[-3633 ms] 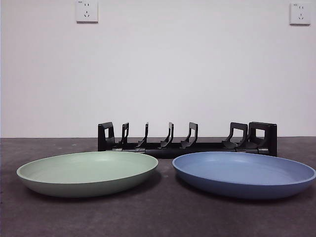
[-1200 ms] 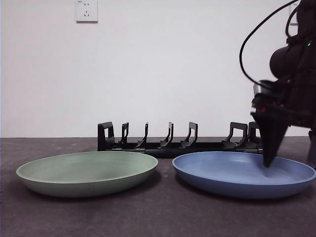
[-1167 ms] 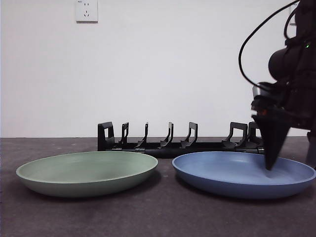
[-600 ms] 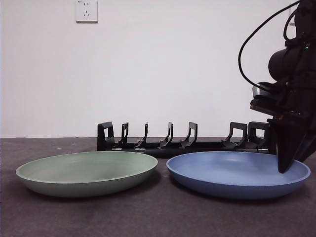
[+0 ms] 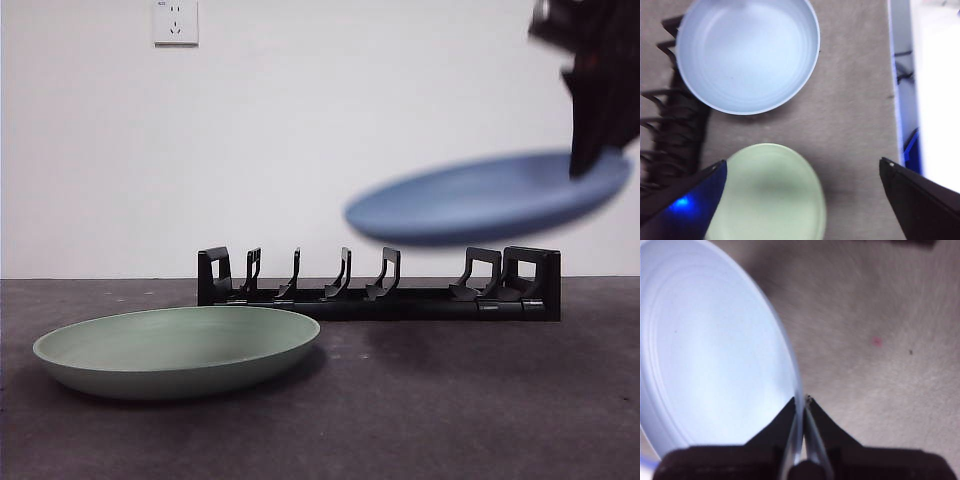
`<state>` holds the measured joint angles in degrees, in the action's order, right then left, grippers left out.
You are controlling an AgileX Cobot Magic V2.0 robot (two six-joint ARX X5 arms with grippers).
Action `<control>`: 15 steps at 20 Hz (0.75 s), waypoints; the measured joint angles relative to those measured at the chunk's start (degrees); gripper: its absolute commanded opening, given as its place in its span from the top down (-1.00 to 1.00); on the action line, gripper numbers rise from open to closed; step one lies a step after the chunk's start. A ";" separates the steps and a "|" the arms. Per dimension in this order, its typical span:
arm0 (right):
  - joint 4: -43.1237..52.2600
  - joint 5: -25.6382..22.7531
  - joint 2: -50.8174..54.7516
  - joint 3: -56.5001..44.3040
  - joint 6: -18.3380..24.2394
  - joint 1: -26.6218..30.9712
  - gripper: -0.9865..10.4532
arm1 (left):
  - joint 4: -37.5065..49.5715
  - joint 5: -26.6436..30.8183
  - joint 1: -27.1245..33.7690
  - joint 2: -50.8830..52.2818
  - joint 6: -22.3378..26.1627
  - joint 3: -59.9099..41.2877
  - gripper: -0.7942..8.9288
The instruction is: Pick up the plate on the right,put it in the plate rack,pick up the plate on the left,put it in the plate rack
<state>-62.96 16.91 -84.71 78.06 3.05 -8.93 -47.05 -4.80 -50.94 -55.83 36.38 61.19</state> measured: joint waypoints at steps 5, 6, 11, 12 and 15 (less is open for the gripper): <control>-7.04 8.24 2.62 5.90 0.02 -0.09 0.86 | 7.50 12.44 -6.32 -2.93 10.25 0.00 -0.59; -8.13 9.20 2.71 6.56 0.02 -0.37 0.86 | 8.98 13.99 -7.13 -3.61 12.07 0.00 -0.59; -9.55 11.63 4.44 7.23 -0.02 -4.44 0.86 | 12.48 17.88 -10.45 -7.87 19.37 0.00 -0.57; -9.75 11.63 4.48 7.23 -0.07 -5.55 0.86 | 13.00 18.49 -10.95 -8.57 20.17 0.00 -0.45; -9.73 11.63 4.48 7.23 -0.35 -7.08 0.86 | 13.14 19.89 -11.98 -9.07 21.24 0.00 0.15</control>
<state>-72.69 28.53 -80.23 85.30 2.70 -16.01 -33.91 15.09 -62.92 -64.90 57.63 61.19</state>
